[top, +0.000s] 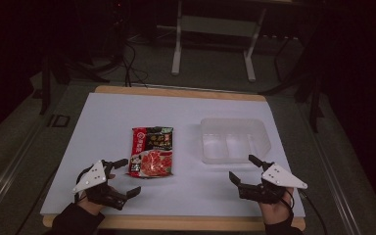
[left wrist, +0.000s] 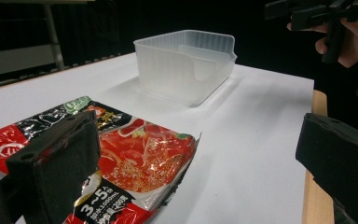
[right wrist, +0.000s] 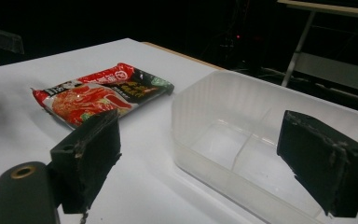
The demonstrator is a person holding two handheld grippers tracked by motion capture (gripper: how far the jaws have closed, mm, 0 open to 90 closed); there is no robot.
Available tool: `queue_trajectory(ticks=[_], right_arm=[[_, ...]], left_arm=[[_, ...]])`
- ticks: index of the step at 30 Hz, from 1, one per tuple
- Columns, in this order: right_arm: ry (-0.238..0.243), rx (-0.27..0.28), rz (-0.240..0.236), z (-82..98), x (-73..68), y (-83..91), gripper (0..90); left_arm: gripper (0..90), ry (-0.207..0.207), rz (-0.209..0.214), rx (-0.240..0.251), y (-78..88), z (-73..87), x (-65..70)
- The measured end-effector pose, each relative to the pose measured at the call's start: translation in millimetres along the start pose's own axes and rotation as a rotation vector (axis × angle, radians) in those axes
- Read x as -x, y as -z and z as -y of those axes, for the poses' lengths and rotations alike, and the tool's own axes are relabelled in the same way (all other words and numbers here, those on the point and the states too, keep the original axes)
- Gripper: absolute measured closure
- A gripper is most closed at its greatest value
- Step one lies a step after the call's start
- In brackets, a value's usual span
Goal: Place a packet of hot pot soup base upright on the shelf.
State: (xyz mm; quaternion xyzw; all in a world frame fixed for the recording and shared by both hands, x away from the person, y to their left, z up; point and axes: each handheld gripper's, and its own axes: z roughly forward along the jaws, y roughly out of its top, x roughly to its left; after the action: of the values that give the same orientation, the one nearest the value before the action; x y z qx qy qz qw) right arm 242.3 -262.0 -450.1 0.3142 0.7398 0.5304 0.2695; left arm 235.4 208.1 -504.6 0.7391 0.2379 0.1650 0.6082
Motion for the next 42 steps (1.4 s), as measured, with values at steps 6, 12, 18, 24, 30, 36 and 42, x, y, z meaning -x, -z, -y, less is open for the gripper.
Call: queue_trajectory(ticks=[6,12,18,24,30,36,42], right_arm=[[-0.047,-0.022,-0.04,-2.4,1.2,1.4,13.1],[0.037,-0.091,-0.013,-3.1,-6.2,-4.9,19.2],[0.076,-0.075,0.004,-5.7,-12.0,-3.8,15.1],[0.045,0.007,-0.007,-13.5,-15.5,5.0,10.6],[0.066,0.031,-0.032,-19.2,-16.4,7.8,10.5],[0.09,-0.001,-0.024,-21.5,-22.1,4.2,10.5],[0.022,0.029,-0.029,-25.0,-18.6,9.0,9.7]], left_arm=[[0.2,0.01,0.032,0.023,2.1,-1.8,1.1],[0.2,0.007,0.052,-0.001,-0.4,-4.4,5.0],[0.1,0.031,0.06,-0.035,-1.9,-12.9,7.9],[0.1,0.102,0.084,-0.018,2.1,-26.3,3.4],[0.2,0.089,0.086,-0.046,2.7,-35.4,-0.8],[0.2,0.08,0.071,-0.077,1.6,-46.9,-11.4],[0.2,0.062,0.043,-0.104,0.6,-54.3,-23.4]])
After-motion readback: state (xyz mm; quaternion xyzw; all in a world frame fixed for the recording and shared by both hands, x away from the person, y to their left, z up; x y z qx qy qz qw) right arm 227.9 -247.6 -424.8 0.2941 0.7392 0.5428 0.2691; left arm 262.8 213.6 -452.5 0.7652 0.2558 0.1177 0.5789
